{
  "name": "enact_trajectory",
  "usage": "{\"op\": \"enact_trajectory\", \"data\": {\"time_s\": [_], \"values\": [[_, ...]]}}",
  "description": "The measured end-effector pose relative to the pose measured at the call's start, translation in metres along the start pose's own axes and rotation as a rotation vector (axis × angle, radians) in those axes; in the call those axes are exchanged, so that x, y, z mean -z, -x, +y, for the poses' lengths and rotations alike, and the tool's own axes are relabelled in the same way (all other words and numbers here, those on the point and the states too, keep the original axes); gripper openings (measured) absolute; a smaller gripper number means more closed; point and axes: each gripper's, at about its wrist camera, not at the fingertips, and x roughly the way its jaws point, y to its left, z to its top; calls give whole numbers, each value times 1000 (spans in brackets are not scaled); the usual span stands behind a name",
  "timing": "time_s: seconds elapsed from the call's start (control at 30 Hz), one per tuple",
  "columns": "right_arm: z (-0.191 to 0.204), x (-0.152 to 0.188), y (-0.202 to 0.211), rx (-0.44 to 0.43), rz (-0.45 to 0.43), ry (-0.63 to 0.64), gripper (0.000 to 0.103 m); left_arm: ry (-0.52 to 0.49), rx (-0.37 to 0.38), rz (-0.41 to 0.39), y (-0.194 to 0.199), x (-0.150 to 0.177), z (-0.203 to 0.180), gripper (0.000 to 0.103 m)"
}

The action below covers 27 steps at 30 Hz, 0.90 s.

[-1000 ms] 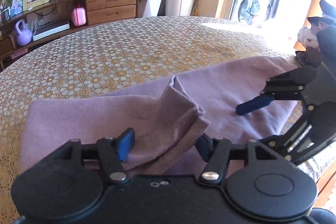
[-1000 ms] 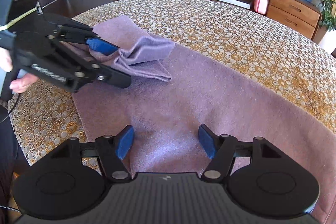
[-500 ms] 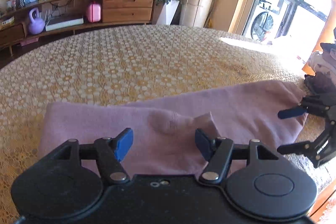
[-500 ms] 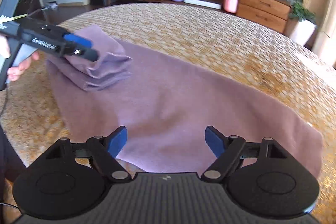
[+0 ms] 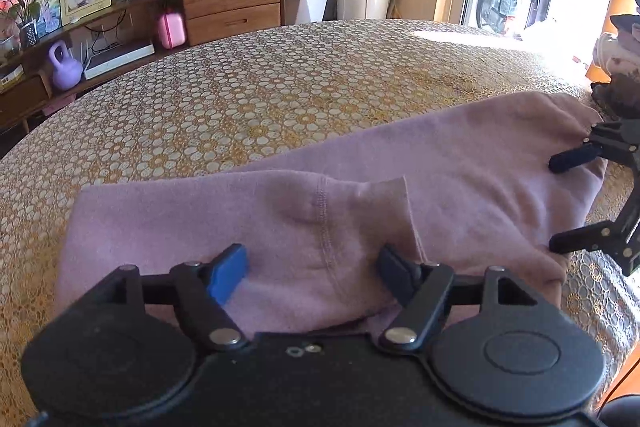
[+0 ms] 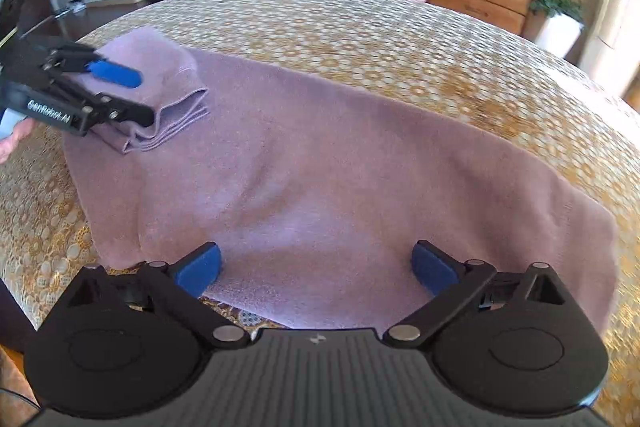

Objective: Fold clothes
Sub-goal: 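Lay the end onto the strip and open the left tool, then grasp the sweatshirt end with the right tool while the left tool grasps the other end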

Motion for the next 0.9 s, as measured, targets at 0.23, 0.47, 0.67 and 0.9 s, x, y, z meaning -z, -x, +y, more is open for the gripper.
{"op": "enact_trajectory", "data": {"time_s": [0.23, 0.47, 0.67, 0.9], "values": [[-50, 26, 67, 139, -52, -104, 102, -50, 30, -11, -3, -1, -21, 103], [-96, 52, 76, 181, -14, -329, 92, -125, -30, -1, -13, 3, -35, 103], [-116, 49, 62, 80, -18, -515, 66, -243, 66, -61, 10, -10, -74, 103], [-123, 44, 49, 39, -1, -639, 65, -433, 216, -128, -3, -15, -168, 103]]}}
